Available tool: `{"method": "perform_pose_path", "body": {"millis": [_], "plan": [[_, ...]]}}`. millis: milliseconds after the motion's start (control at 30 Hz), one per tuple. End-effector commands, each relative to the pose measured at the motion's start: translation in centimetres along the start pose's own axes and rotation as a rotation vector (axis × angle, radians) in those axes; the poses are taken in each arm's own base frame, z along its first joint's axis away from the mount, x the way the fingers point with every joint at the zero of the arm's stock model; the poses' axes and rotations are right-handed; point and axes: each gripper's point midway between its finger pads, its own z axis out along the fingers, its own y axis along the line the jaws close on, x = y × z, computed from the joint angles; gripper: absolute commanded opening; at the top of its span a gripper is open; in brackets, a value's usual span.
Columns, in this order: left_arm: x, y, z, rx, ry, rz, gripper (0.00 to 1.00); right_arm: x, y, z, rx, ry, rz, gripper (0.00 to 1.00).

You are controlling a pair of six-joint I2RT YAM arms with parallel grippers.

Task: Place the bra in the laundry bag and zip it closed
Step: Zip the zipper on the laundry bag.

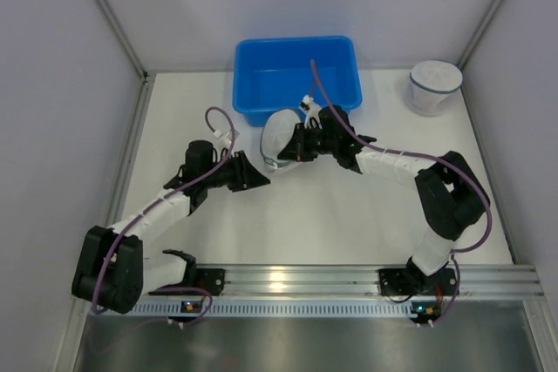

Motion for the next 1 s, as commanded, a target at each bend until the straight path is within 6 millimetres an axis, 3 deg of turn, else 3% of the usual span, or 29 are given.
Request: {"method": "perform_pose_path", "body": {"millis": [0, 167, 200, 267, 300, 467, 767, 967], "plan": [[-2.3, -1.6, -1.5, -0.019, -0.034, 0.255, 0.4, -1.8, 1.4, -0.2, -0.065, -0.065, -0.021, 0.0], [-5.2, -1.3, -2.8, -0.162, -0.076, 0.574, 0.43, -1.8, 0.7, -0.3, -0.019, -0.061, -0.028, 0.0], [-4.7, -1.3, -2.5, -0.188, -0.047, 0.618, 0.44, -2.2, 0.5, -0.3, 0.008, -0.073, -0.049, 0.0], [-5.9, -1.4, -2.2, -0.276, -0.047, 0.744, 0.44, -2.2, 0.4, -0.2, 0.04, -0.07, -0.061, 0.0], [-4.8, -2.2, -1.1, -0.252, 0.002, 0.784, 0.44, -2.4, 0.2, -0.1, 0.071, -0.069, -0.068, 0.0], [-4.9, -4.1, 0.6, -0.267, 0.043, 0.78, 0.47, -2.6, 1.0, -0.1, 0.117, -0.066, -0.077, 0.0], [-3.5, -3.3, 2.3, -0.344, 0.075, 0.68, 0.46, -2.2, 0.8, 0.1, 0.153, -0.052, 0.017, 0.0], [-4.5, -2.3, 2.7, -0.423, 0.042, 0.643, 0.46, -2.2, 1.2, 0.3, 0.15, -0.046, 0.037, 0.0]]}}
